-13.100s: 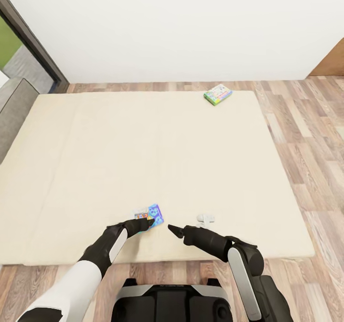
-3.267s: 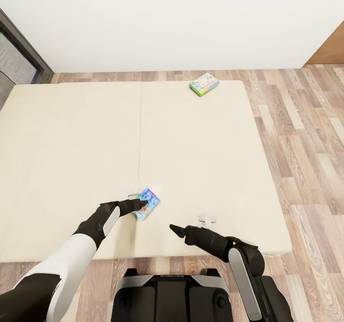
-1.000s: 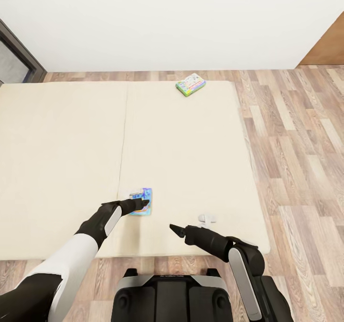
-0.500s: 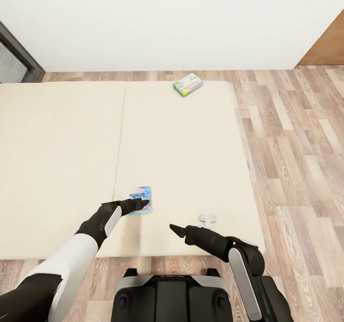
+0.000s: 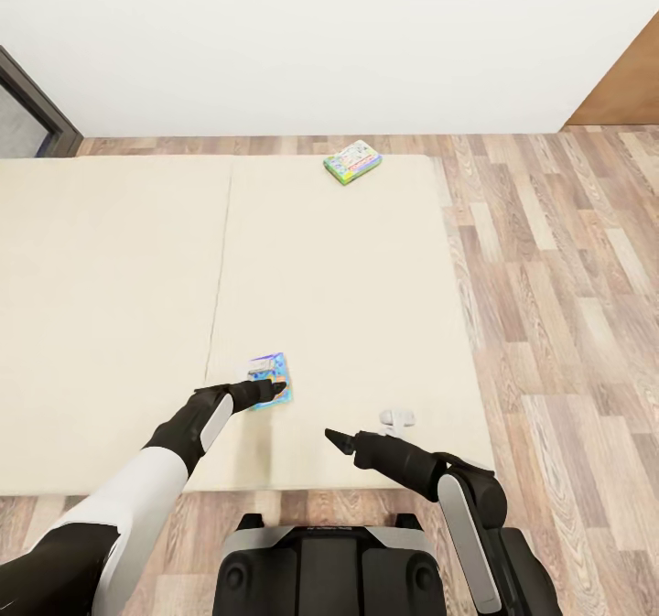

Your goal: Put all the toys in the child's room - the three board games (two on the bed and one on the table), the two jigsaw puzzles on the table, and the tennis ball on the table - inside the toy box on the table in the child's room.

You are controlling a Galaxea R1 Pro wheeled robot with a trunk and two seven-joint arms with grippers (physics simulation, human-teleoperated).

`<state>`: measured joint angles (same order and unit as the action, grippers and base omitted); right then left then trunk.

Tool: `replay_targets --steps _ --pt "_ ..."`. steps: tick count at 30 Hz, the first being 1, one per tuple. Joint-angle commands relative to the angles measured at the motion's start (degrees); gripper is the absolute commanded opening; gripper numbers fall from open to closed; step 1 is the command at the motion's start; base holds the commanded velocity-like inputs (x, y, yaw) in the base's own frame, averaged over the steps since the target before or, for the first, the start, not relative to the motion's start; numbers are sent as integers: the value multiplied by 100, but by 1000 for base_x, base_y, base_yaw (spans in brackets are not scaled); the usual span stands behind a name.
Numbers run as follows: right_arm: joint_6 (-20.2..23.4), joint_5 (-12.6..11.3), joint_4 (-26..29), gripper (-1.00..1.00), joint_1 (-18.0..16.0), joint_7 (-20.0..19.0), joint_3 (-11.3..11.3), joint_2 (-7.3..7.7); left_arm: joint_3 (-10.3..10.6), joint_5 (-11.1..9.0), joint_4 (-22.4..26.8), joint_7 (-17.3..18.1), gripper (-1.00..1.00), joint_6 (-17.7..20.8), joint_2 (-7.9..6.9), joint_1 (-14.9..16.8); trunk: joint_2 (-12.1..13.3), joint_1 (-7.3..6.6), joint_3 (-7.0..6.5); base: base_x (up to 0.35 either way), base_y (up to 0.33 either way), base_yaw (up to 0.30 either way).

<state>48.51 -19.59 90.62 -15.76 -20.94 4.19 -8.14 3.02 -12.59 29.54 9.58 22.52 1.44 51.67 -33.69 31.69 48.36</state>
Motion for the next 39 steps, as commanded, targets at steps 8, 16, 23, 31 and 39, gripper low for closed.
replay_targets --steps 8,16,23,31,39 --pt "27 16 8 100 -1 -25 -12 -3 15 -46 8 -9 100 34 -3 1 -6 2 4 0 -100 0" --pt "27 16 8 100 -1 -25 -14 -3 15 -42 11 -16 100 34 -3 1 -6 2 4 0 -99 0" --pt "27 16 8 100 -2 -25 -14 -3 15 -42 13 -15 100 34 -3 1 -6 2 4 0 -59 0" --pt "27 16 8 100 -1 -25 -15 -3 15 -42 15 -16 100 34 -9 1 -6 2 4 0 -99 0" --pt "27 16 8 100 -2 -25 -14 -3 33 -42 105 -17 100 26 -31 1 -6 2 4 0 -7 0"
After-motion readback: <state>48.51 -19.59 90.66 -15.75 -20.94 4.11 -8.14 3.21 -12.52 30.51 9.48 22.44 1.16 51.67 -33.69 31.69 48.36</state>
